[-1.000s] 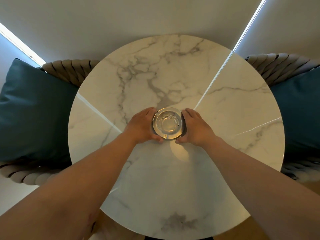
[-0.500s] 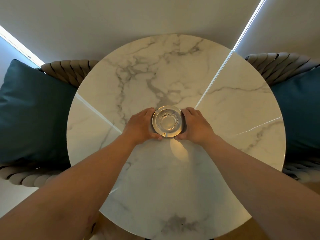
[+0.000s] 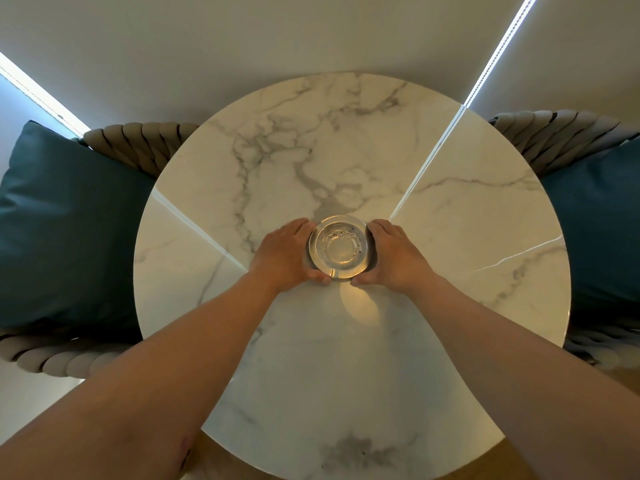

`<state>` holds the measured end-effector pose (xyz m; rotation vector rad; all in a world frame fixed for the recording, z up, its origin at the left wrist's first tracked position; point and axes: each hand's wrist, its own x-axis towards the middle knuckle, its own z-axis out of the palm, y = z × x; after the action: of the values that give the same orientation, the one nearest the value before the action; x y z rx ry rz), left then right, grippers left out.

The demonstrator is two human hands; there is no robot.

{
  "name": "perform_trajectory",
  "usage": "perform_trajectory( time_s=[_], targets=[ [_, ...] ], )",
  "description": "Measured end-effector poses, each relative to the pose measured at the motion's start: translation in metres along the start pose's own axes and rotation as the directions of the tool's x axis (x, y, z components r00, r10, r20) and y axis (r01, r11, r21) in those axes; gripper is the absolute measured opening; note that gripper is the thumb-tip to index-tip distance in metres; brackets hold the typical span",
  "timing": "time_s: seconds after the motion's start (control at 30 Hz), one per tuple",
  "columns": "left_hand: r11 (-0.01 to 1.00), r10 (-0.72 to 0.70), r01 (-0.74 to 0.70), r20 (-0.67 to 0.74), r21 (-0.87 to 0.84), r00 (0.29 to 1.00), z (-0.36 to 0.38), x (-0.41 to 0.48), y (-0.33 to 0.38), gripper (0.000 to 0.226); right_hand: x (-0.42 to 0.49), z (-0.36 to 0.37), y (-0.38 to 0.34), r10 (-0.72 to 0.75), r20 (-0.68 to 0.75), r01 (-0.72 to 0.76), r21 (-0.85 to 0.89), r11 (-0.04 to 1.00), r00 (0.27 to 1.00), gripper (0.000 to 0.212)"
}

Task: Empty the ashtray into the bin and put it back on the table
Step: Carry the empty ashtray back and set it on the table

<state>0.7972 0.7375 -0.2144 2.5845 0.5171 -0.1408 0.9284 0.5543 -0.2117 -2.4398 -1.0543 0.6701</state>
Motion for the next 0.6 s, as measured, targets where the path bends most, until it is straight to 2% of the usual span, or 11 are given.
perform_trajectory(
  time_s=[0.33,0.5,0.6],
  targets=[
    [0.999,-0.029,0.03,0.015,-0.016,0.999,0.0,0.0,0.002,0.101,-0.001,-0.002,0.007,-0.016,0.017,0.015,0.057,0.998,1.0,0.106],
    [0.997,-0.021,0.019,0.032,0.069,0.999,0.002,0.0,0.0,0.111,-0.001,-0.008,0.012,-0.039,-0.006,0.038,-0.055,0.998,0.999,0.101],
    [0.994,-0.049,0.043,0.055,0.096,0.997,0.004,-0.002,-0.002,0.116,0.0,-0.008,0.012,-0.034,0.013,0.035,-0.075,0.997,0.999,0.106]
  ],
)
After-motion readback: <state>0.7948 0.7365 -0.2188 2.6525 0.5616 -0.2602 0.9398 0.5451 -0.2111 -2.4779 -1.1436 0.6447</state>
